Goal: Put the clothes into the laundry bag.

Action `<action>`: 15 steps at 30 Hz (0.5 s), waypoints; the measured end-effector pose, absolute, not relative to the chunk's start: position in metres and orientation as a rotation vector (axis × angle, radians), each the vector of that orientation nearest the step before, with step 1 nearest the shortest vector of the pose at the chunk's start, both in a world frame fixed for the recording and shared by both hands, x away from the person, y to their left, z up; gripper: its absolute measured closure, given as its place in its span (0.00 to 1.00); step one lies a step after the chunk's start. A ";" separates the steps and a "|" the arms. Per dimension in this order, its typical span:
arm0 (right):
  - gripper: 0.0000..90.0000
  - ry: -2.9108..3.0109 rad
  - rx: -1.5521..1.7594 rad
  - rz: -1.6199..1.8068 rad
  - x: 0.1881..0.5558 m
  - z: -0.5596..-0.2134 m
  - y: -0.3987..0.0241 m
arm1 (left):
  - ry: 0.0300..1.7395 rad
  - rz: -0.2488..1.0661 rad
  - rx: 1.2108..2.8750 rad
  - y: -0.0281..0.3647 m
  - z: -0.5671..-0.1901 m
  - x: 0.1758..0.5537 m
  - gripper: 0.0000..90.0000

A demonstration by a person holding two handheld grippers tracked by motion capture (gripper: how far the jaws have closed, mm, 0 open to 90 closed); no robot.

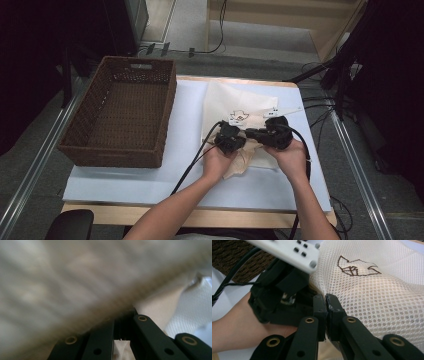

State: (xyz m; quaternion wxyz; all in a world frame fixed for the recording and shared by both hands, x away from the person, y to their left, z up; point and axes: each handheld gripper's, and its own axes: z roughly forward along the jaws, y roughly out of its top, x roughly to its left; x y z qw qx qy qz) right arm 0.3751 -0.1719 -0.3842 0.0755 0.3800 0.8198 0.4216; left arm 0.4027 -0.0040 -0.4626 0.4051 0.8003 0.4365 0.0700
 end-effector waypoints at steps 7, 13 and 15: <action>0.99 2.462 1.130 1.265 0.374 -0.384 -0.171 | 1.134 0.250 1.996 -0.001 -0.457 0.412 1.00; 0.99 2.467 1.118 1.263 0.374 -0.384 -0.170 | 1.143 0.275 1.979 0.001 -0.460 0.415 1.00; 0.99 2.471 1.122 1.256 0.375 -0.385 -0.170 | 1.145 0.245 1.997 0.000 -0.463 0.419 1.00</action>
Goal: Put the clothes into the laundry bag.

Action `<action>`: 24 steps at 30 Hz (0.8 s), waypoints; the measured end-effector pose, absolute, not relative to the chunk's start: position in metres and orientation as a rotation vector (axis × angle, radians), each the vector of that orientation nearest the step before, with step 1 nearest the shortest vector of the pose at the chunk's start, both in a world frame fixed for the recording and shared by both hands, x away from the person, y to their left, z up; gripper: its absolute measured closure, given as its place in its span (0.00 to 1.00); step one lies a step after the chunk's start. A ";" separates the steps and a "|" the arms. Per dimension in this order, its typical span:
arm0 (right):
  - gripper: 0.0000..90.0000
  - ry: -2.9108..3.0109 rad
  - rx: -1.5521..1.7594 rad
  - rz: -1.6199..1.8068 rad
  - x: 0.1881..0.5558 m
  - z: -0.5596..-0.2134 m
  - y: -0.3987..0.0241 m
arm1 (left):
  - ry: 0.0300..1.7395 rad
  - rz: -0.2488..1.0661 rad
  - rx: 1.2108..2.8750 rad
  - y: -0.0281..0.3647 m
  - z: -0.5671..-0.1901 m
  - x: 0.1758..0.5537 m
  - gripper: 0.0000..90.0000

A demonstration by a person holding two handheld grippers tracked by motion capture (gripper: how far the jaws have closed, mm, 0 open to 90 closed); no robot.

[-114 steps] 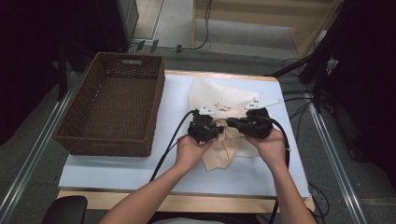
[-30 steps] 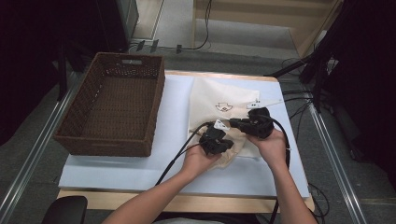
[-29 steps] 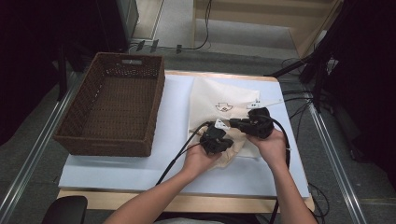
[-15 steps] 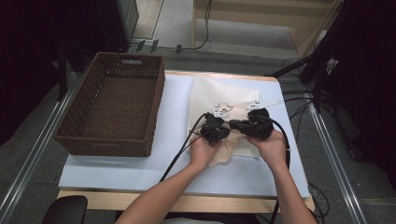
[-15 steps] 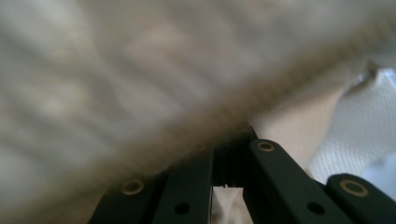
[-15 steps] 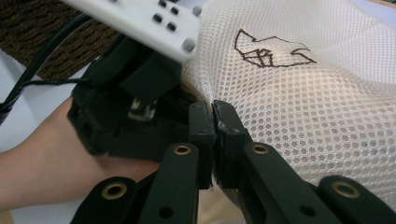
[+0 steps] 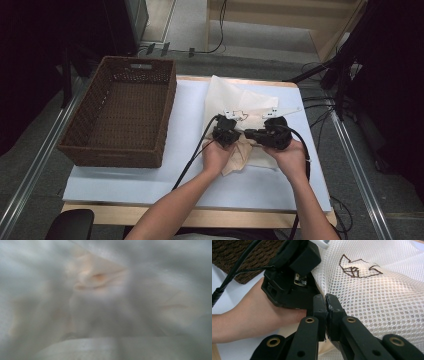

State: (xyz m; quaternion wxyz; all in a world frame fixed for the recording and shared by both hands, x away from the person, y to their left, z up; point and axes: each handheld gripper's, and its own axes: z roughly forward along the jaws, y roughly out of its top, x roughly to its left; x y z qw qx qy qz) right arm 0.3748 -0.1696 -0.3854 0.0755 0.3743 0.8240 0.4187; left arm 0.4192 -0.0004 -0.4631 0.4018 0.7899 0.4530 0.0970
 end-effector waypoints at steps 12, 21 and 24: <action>0.99 2.454 1.140 1.259 0.377 -0.387 -0.173 | 1.054 0.088 2.042 0.017 -0.447 0.407 0.88; 0.99 2.448 1.138 1.262 0.377 -0.386 -0.173 | 0.979 0.059 2.057 0.036 -0.424 0.380 0.67; 0.99 2.448 1.141 1.262 0.377 -0.386 -0.173 | 0.967 0.022 2.069 0.039 -0.425 0.370 0.62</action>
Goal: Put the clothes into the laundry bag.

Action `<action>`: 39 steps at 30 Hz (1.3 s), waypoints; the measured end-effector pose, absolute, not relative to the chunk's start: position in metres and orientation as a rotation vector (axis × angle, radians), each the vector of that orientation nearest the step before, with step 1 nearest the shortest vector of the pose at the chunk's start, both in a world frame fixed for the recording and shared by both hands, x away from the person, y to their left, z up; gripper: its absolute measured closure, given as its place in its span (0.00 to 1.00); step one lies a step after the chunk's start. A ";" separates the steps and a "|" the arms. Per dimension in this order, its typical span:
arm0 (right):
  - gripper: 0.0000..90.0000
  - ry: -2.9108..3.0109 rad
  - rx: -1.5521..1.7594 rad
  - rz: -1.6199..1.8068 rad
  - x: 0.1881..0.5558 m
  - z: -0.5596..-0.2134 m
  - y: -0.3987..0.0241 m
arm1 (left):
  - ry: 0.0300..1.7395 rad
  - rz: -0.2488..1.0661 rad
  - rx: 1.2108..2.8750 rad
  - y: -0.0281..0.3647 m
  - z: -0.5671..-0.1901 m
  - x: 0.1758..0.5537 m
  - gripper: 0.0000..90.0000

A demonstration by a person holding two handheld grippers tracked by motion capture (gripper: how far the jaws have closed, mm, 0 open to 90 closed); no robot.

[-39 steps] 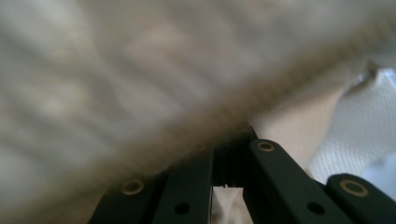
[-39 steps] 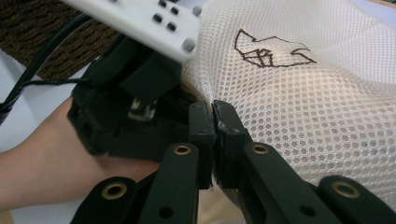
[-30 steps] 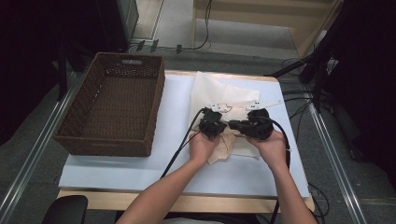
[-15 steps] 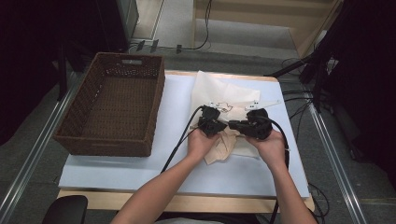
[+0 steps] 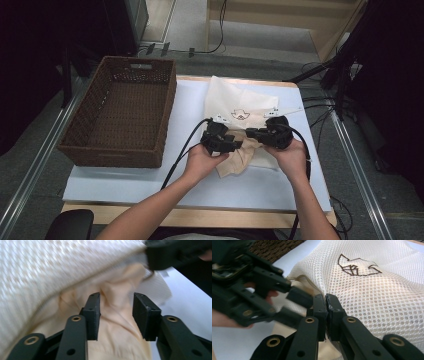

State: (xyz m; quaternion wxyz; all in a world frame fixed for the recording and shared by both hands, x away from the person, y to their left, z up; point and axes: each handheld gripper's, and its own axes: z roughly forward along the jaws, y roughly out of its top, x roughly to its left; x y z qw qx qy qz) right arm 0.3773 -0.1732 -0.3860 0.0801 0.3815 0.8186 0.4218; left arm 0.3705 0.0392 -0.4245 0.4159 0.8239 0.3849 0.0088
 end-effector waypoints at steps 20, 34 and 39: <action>0.99 2.451 1.141 1.260 0.377 -0.386 -0.173 | 0.923 -0.009 2.155 0.045 -0.463 0.339 0.17; 0.99 2.451 1.138 1.255 0.377 -0.386 -0.172 | 0.920 0.117 2.171 0.038 -0.470 0.332 0.24; 0.99 2.449 1.142 1.259 0.377 -0.386 -0.173 | 0.873 0.183 2.216 0.037 -0.471 0.325 0.24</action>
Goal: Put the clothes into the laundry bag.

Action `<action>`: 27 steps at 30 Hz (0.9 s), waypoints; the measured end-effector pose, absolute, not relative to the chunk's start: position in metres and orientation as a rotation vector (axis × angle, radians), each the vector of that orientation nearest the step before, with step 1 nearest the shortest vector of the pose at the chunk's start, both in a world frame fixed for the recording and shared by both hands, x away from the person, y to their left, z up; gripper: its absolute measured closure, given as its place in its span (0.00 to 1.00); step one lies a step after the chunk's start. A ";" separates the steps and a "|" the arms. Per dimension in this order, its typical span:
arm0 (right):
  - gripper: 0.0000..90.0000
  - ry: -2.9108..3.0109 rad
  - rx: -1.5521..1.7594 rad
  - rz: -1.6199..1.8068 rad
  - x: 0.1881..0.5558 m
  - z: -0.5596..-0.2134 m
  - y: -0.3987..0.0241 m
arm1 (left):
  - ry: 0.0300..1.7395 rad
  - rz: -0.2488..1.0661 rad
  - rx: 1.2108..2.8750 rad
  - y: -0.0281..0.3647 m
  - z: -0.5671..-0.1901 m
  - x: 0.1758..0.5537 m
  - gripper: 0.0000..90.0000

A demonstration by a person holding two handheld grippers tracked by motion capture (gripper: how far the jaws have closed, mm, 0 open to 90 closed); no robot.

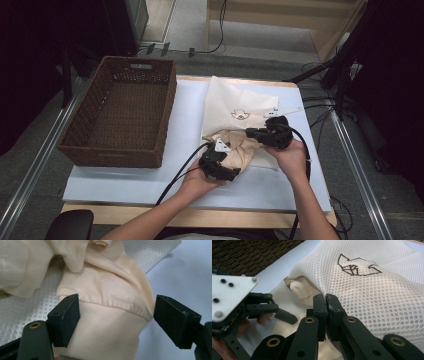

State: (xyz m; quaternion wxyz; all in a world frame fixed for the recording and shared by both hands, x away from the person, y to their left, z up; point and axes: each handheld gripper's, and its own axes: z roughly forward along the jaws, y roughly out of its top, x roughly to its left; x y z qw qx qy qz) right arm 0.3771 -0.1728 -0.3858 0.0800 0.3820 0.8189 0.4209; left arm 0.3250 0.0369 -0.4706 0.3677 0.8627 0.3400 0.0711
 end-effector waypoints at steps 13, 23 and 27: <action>0.99 2.444 1.146 1.255 0.377 -0.385 -0.172 | 0.872 0.417 2.269 0.033 -0.470 0.317 0.63; 0.99 2.445 1.144 1.256 0.377 -0.385 -0.171 | 0.900 0.264 2.222 0.046 -0.465 0.331 0.92; 0.99 2.446 1.143 1.257 0.377 -0.385 -0.171 | 0.926 0.221 2.140 0.048 -0.449 0.340 0.93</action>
